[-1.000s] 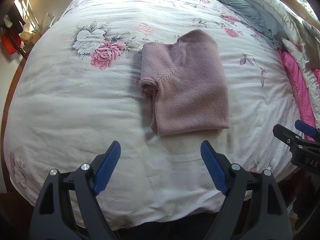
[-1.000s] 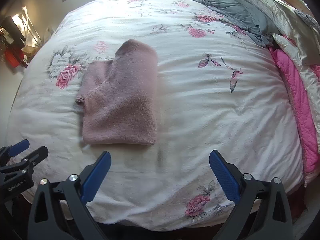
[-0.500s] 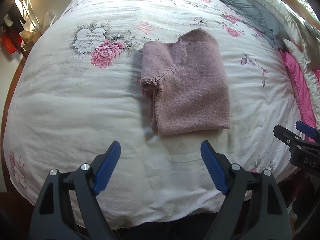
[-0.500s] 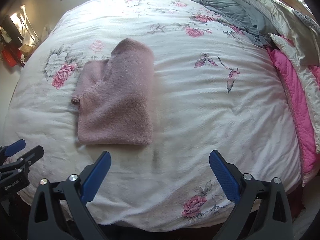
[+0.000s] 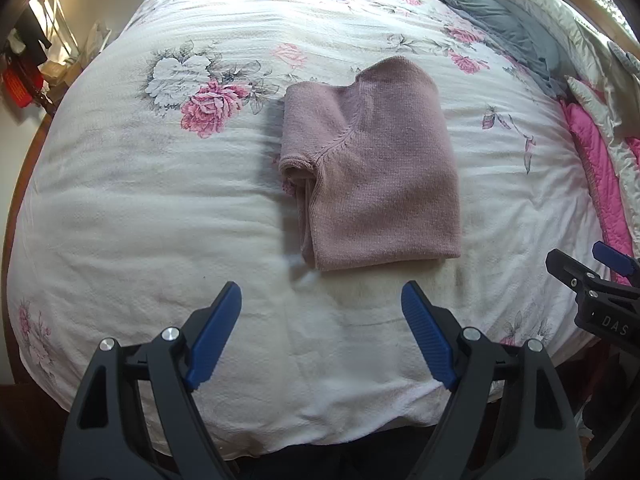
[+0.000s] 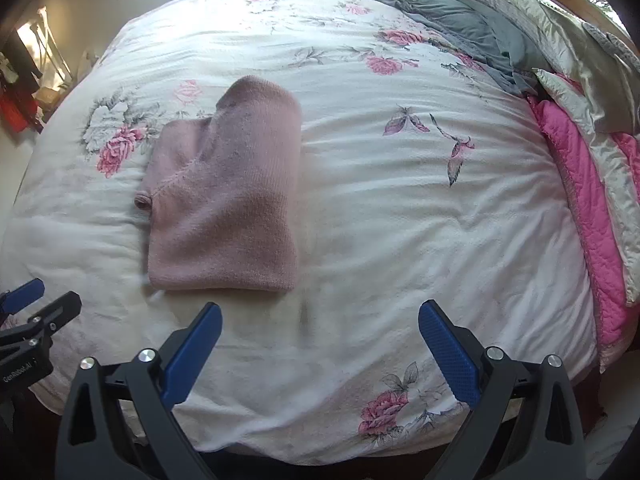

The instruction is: Fold small clothes

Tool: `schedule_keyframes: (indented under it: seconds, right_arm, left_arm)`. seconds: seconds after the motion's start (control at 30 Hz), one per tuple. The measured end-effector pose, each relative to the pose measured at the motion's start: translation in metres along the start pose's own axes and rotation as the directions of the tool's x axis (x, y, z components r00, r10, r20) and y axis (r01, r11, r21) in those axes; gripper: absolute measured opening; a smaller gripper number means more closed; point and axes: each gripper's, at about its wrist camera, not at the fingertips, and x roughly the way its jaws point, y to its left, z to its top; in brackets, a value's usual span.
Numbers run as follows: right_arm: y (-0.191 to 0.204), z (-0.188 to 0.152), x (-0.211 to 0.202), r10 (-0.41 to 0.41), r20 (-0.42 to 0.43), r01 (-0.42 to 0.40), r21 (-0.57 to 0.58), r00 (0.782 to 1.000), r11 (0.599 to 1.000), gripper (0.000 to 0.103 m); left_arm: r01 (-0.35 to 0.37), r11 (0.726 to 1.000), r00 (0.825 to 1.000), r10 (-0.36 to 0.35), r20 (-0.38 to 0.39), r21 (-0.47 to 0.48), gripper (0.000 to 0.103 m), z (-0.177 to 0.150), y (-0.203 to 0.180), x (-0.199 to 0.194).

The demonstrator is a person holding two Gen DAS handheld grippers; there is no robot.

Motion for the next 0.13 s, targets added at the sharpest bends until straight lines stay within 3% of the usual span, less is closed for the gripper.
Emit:
schedule_keyframes:
  seconds: [0.13]
  right_arm:
    - [-0.0010, 0.0009, -0.0006, -0.003, 0.003, 0.003, 0.000, 1.000, 1.000, 0.099]
  left_arm:
    - [0.001, 1.000, 1.000, -0.001, 0.003, 0.000, 0.082, 0.0009, 0.0007, 0.0002]
